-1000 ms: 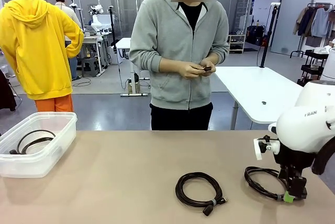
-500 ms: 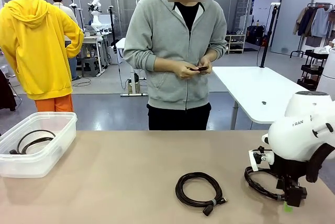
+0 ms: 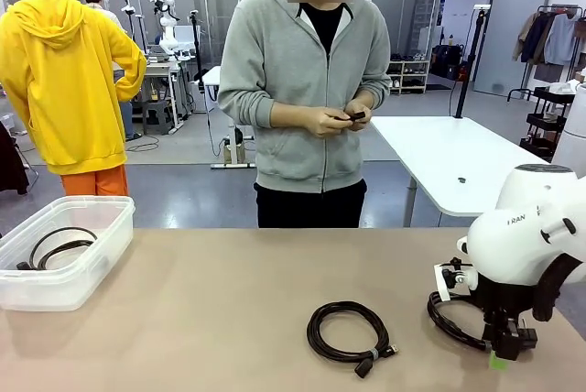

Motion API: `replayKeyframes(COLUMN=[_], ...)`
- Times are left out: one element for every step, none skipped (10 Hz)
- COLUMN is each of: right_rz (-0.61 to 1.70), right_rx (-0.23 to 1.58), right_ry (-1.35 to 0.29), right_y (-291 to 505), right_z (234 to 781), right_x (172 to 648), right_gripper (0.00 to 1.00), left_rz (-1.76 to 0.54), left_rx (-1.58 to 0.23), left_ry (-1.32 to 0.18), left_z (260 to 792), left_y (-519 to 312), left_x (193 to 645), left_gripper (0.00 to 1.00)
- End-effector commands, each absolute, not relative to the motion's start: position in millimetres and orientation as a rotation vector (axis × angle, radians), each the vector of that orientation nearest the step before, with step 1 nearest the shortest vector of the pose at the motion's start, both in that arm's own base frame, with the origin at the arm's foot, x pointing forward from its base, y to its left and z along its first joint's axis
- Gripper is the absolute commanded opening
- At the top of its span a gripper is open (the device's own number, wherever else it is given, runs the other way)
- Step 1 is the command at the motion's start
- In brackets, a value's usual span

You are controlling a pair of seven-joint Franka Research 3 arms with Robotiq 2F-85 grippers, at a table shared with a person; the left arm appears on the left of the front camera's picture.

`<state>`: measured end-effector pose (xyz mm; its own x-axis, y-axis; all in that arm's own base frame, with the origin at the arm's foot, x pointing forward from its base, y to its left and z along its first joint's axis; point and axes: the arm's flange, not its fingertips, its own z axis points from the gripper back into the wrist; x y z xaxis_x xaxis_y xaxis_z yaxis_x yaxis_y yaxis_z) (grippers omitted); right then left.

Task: Organize and store the cables.
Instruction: Place the Power Cable into the Organizing box.

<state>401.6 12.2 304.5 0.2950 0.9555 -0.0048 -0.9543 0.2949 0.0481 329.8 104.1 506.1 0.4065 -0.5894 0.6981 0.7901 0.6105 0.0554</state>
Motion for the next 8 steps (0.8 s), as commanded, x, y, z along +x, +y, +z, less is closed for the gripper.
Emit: replayKeyframes(right_rz=[1.247, 1.248, 1.244, 1.241, 1.244, 1.248, 1.246, 1.245], right_rx=[0.052, 0.048, 0.048, 0.050, 0.048, 0.043, 0.033, 0.052], right_ry=[0.003, 0.004, 0.005, 0.005, 0.005, -0.002, -0.028, -0.077], right_y=[12.5, 11.7, 11.0, 10.3, 10.1, 10.4, 10.2, 14.0], right_z=[288.7, 288.9, 288.7, 288.1, 288.9, 293.3, 308.3, 338.2], right_x=[384.6, 386.5, 387.2, 388.1, 388.9, 389.9, 390.3, 391.7], right_gripper=[0.00, 0.00, 0.00, 0.00, 0.00, 0.00, 0.00, 0.00], left_rz=[-0.883, -0.883, -0.883, -0.883, -0.883, -0.883, -0.883, -0.883], left_rx=[-0.303, -0.303, -0.303, -0.303, -0.303, -0.303, -0.303, -0.303], left_ry=[-0.732, -0.732, -0.732, -0.732, -0.732, -0.732, -0.732, -0.732], left_z=[507.3, 507.3, 507.3, 507.3, 507.3, 507.3, 507.3, 507.3], left_y=[101.7, 101.7, 101.7, 101.7, 101.7, 101.7, 101.7, 101.7], left_x=[327.3, 327.3, 327.3, 327.3, 327.3, 327.3, 327.3, 327.3], left_gripper=[1.00, 1.00, 1.00, 1.00, 1.00, 1.00, 1.00, 1.00])
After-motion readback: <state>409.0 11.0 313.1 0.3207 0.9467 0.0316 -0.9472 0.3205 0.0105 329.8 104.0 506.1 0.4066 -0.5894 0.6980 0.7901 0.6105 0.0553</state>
